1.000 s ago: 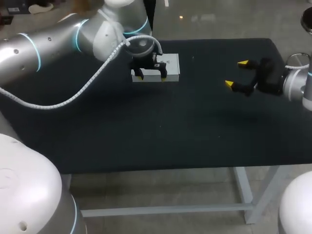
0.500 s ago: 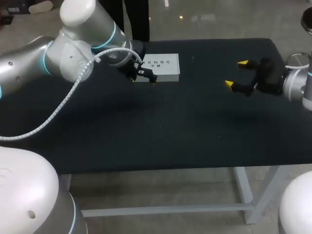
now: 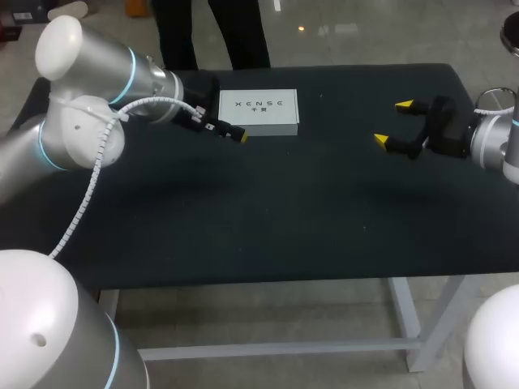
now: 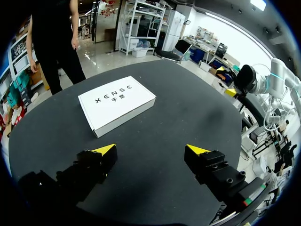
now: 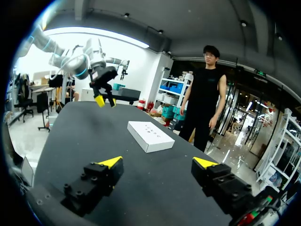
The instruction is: Assemble the packaging by folding the flat box into shape, placing the metal phone stand inside, and closing the box properly
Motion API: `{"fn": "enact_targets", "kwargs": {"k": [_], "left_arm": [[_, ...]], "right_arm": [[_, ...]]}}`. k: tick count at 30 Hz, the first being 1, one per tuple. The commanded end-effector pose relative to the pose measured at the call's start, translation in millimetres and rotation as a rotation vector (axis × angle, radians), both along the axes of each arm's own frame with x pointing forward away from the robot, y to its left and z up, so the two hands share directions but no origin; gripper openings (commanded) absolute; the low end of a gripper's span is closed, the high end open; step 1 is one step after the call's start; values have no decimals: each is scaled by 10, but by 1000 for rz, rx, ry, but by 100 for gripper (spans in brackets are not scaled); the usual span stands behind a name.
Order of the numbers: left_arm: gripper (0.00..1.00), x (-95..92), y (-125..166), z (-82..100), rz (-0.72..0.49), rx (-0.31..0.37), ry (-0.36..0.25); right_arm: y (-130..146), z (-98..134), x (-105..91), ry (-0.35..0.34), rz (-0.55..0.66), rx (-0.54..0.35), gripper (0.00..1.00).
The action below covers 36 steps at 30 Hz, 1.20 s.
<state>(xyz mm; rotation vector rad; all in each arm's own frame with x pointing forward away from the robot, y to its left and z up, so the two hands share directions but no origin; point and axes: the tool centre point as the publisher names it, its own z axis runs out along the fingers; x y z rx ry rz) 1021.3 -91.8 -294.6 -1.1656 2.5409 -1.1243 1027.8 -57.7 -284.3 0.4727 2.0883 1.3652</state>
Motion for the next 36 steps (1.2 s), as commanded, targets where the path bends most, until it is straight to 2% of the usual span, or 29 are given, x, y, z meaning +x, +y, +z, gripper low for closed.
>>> {"fn": "enact_targets", "kwargs": {"k": [1,8,11,18,26,36], "left_arm": [[100,-75,95,38,-28,-48,-31],[100,-255,185,79,-27,-57,-161],[100,-339,205,96,13,-47,-217],[100,-477,301,146,22,-77,-300],[100,-590,389,210,21,-84,-320],[100,-636,443,256,11,-70,-309]], "right_arm": [[-7,-17,-3,-6,3,6,100],[-7,-17,-3,-6,3,6,100],[-7,-17,-3,-6,3,6,100],[-7,-17,-3,-6,3,6,100],[-7,-17,-3,-6,3,6,100],[-7,-17,-3,-6,3,6,100]]}}
